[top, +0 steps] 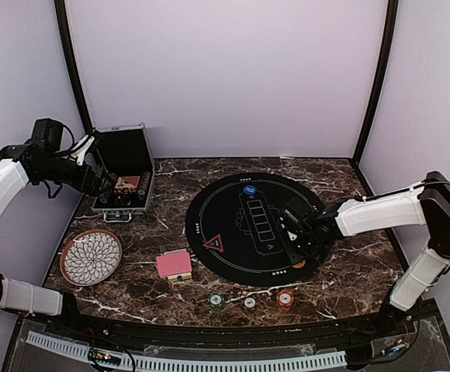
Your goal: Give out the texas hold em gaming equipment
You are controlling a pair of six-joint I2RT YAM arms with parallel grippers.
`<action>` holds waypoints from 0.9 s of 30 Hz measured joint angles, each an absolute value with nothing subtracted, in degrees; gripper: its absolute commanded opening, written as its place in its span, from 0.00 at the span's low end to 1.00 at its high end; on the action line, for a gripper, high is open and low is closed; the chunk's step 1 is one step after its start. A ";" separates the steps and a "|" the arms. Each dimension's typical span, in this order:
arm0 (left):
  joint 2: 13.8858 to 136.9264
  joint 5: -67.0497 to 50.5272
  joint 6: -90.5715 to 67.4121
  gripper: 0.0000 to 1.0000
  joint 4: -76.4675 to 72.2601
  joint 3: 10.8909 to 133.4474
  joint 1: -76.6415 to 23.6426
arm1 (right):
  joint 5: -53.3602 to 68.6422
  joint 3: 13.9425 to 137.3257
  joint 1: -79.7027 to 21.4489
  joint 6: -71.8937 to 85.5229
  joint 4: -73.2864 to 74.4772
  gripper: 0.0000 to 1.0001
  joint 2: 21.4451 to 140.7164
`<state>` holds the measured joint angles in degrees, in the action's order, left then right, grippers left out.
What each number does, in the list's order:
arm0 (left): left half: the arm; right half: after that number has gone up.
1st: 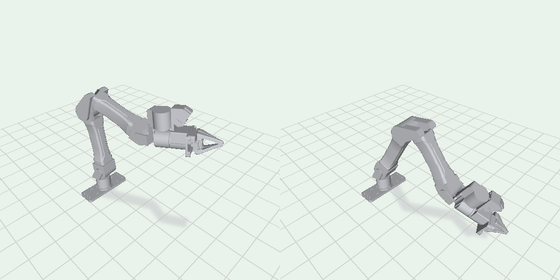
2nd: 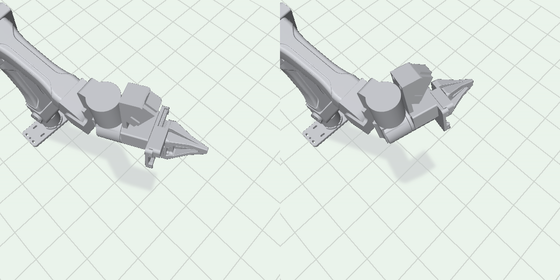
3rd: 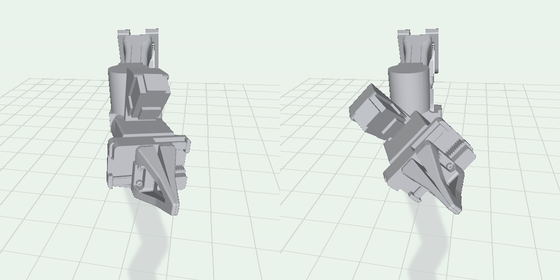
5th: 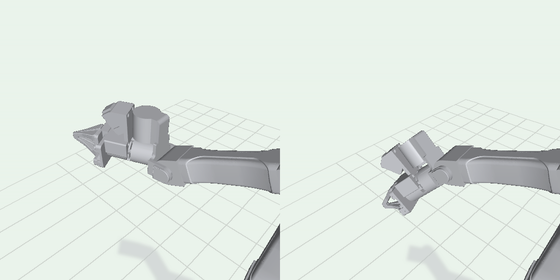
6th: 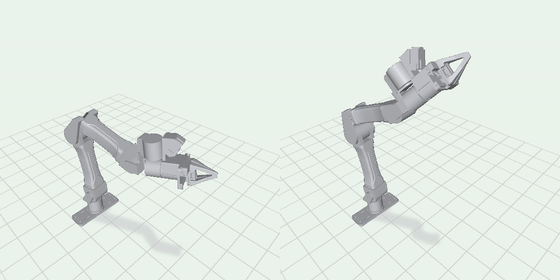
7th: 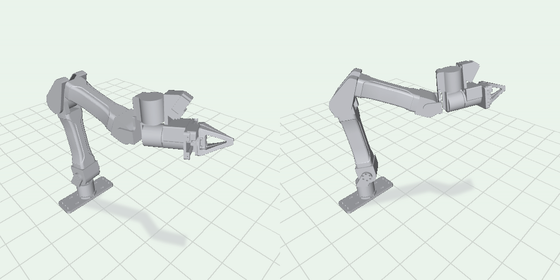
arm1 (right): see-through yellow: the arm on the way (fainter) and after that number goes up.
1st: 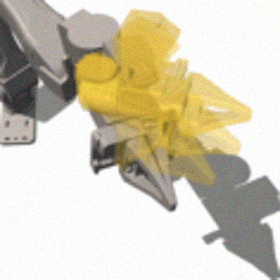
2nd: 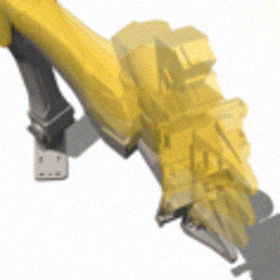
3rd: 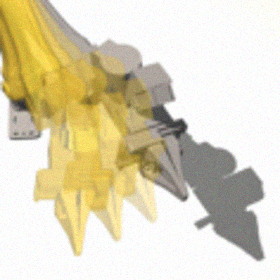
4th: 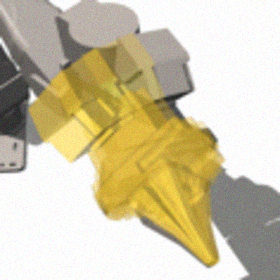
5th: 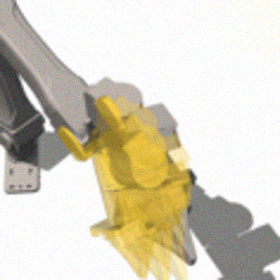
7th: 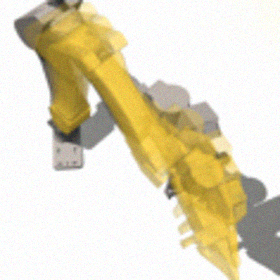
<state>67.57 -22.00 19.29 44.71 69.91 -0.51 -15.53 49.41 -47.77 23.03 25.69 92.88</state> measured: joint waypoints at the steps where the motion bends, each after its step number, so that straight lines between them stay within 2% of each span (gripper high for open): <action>1: 67.57 -22.00 19.31 0.99 44.71 69.91 -0.51 | -15.70 49.41 -47.57 22.94 26.30 0.57 92.62; 9: 67.55 -22.00 19.57 0.99 44.77 69.91 -0.51 | -15.90 53.93 -48.40 22.48 34.06 0.76 86.63; 16: 67.55 -22.00 20.05 0.99 45.69 69.91 -0.51 | -11.53 59.57 -56.14 22.98 41.87 0.90 77.60; 21: 67.55 -22.00 20.32 0.99 46.35 69.91 -0.51 | -7.66 59.99 -63.13 24.56 47.13 0.92 76.93; 27: 67.55 -22.00 20.40 0.99 46.92 69.97 -0.51 | -4.73 59.61 -68.20 25.58 49.89 0.89 79.59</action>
